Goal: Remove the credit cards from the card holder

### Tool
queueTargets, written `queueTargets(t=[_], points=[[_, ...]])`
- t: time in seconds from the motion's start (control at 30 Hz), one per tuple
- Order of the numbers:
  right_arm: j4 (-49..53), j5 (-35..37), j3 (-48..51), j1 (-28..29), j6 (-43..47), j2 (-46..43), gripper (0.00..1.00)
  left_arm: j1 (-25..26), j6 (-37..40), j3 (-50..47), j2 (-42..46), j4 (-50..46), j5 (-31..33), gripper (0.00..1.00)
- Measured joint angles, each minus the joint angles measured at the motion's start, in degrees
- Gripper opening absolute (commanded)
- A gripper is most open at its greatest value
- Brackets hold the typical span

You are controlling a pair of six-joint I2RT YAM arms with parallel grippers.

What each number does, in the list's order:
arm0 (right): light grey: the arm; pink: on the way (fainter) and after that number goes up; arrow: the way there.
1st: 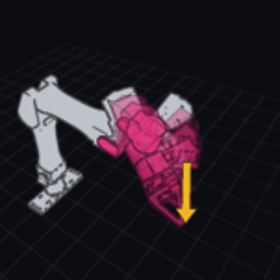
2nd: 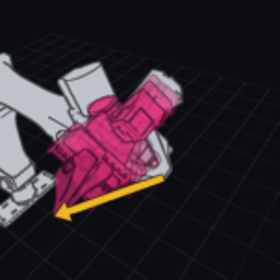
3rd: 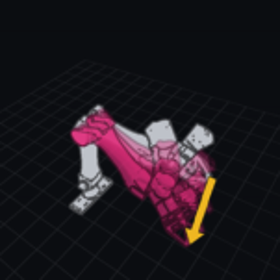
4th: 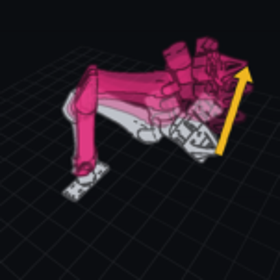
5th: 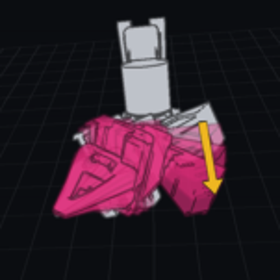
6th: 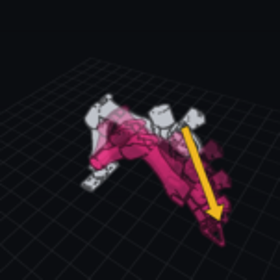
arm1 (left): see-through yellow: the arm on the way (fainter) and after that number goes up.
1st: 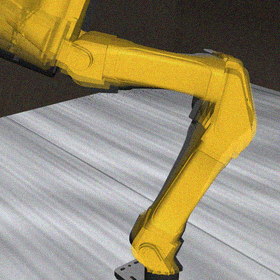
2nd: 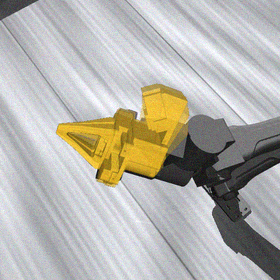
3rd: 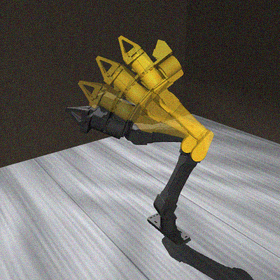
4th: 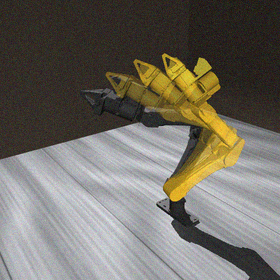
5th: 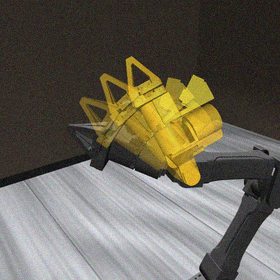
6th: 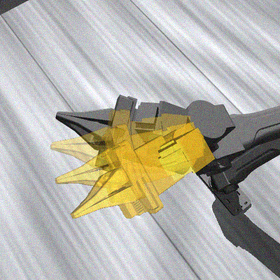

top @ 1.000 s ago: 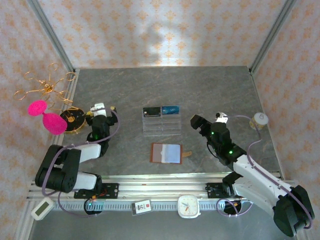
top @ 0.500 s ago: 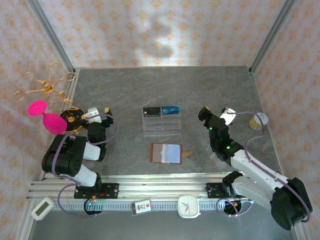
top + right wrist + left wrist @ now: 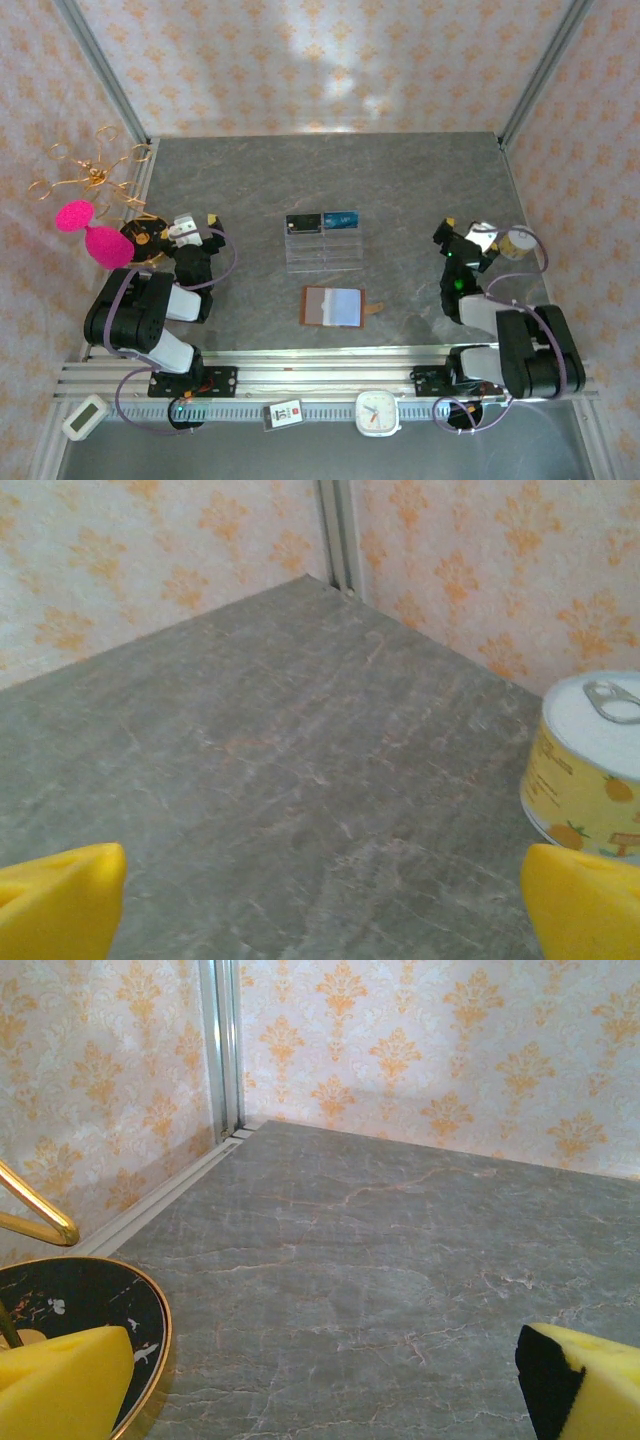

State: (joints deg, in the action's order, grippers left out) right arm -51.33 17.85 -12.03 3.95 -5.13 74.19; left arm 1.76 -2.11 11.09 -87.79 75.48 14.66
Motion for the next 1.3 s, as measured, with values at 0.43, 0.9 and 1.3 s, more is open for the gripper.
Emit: queueTargets(t=[0.43,0.9,1.3], points=[[-16.7,-12.7,-0.2,-1.5,4.7,13.0,1.00,0.0,0.0,0.0,0.0,0.1,0.0,1.00],[-18.2,-13.4,-0.2,-1.5,5.2,13.0,1.00,0.0,0.0,0.0,0.0,0.1,0.0,1.00],[-18.2,-13.4,-0.2,-1.5,5.2,13.0,1.00,0.0,0.0,0.0,0.0,0.2,0.0,1.00]])
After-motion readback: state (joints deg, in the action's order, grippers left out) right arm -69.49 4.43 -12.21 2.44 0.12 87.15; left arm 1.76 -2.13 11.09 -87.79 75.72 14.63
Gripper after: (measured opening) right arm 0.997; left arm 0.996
